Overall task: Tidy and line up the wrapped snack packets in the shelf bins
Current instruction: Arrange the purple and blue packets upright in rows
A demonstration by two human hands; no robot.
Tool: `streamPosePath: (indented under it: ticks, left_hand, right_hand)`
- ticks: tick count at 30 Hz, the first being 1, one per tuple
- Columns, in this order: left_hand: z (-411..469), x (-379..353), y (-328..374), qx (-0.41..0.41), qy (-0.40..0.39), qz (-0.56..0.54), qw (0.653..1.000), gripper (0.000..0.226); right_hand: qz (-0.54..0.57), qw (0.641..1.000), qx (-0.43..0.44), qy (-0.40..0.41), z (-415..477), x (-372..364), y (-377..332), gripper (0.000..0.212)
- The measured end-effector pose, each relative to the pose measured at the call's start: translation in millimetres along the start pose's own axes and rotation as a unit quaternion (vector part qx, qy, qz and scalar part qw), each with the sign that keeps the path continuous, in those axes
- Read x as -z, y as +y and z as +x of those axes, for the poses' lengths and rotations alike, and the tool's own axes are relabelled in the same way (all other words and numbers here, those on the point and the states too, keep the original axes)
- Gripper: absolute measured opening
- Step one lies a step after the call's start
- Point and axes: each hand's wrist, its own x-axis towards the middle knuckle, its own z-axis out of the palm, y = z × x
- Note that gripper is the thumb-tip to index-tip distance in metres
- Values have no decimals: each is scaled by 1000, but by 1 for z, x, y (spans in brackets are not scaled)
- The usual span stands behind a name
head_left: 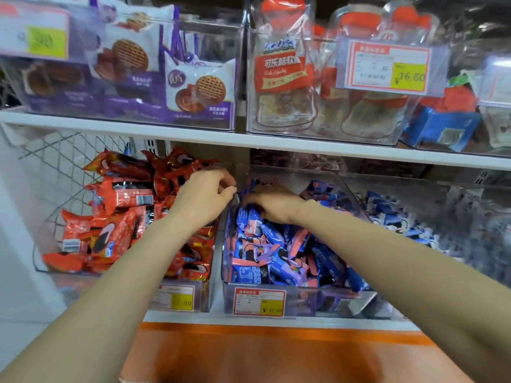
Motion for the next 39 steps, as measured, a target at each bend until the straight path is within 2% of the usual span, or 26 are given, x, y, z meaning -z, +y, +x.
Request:
streamPosePath:
  ticks: [3,7,12,15,17,19,22,25,28,30,34,37,39]
  left_hand:
    - [0,1,5,2,-3,-3,1000,15]
    - [1,1,10,6,-15,-16,1000,14]
    - [2,-11,15,-12,-41,-22,999,16]
    - [5,-24,20,-27,-75,-49,996,18]
    - [10,-34,24,-39,-108,-58,992,22]
    - [22,-43,29,-45,-128,-42,990,28]
    - [48,-59,31,-56,-131,-10,990,34]
    - [70,-79,25,-52,-137,86,986,45]
    - [81,-95,18,-30,-199,121,972,63]
    - [88,-103,15,-27,-247,127,960,73]
    - [95,-110,16,-51,-268,146,951,69]
    - [94,-111,17,-83,-227,198,950,64]
    - [93,-107,17,-93,-200,168,961,60]
  right_hand:
    - [-17,1000,2,15,-1,-1,2,26]
    - [51,995,-9,87,-20,17,15,23]
    - [139,965,-114,191,-70,49,46,22]
    - [164,936,-214,225,-97,51,68,24]
    - [138,918,-285,239,-109,43,83,25]
    - [114,921,-309,207,-116,35,96,25]
    - [167,931,-284,157,-121,24,104,31]
    - [241,918,-253,186,-126,19,98,40]
    - [246,925,-222,188,-129,16,95,47]
    - [269,912,-225,215,-131,17,96,41]
    - [285,897,-233,245,-132,15,95,30]
    - [274,900,-231,248,-134,13,91,27]
    - [274,899,-225,257,-136,15,89,27]
